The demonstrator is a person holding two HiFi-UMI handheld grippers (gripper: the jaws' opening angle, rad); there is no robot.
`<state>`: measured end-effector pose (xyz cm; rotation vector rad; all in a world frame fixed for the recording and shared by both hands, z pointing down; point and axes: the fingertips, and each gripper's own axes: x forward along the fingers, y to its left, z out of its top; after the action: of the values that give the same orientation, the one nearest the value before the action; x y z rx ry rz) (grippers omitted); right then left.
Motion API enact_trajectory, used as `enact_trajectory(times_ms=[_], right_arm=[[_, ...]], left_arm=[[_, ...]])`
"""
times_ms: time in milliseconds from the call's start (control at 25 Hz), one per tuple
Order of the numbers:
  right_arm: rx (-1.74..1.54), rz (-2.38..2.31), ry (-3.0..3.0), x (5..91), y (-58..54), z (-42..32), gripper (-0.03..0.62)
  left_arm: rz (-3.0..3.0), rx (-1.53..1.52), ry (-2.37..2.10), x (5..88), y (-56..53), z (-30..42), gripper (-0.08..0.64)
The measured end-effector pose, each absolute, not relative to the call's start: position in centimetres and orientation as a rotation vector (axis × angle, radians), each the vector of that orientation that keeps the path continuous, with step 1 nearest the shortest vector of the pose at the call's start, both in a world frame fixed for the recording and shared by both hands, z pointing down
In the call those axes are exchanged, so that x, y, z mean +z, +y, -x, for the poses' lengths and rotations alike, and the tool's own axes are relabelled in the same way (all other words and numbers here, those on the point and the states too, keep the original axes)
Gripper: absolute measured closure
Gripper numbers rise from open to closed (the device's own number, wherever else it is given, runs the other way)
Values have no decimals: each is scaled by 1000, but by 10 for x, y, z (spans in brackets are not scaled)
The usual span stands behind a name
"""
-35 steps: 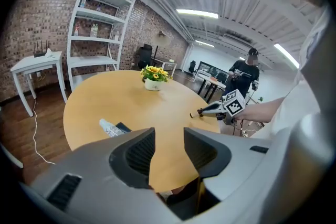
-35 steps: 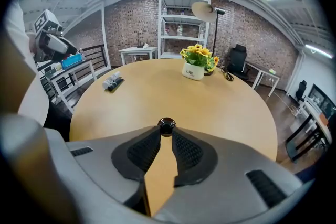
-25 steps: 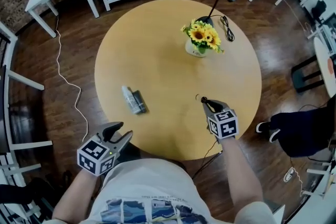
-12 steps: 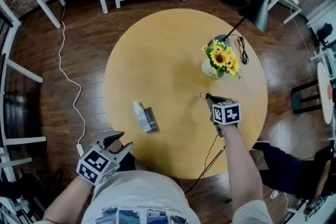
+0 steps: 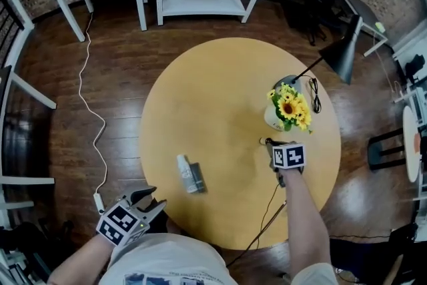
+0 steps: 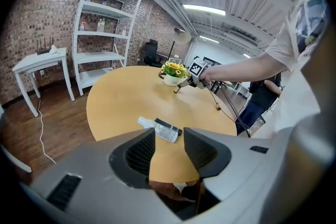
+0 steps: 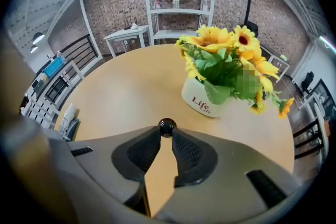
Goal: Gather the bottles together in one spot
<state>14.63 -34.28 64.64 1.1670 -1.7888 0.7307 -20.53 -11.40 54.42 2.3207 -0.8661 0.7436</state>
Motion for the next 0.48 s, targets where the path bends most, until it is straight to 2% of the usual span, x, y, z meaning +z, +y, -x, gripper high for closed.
enact_trajectory(times_ms=[480], right_arm=[[727,-1233,-1843,644,-353,-144,512]], left_arm=[[-2306,749,-839,550,-115,208,413]])
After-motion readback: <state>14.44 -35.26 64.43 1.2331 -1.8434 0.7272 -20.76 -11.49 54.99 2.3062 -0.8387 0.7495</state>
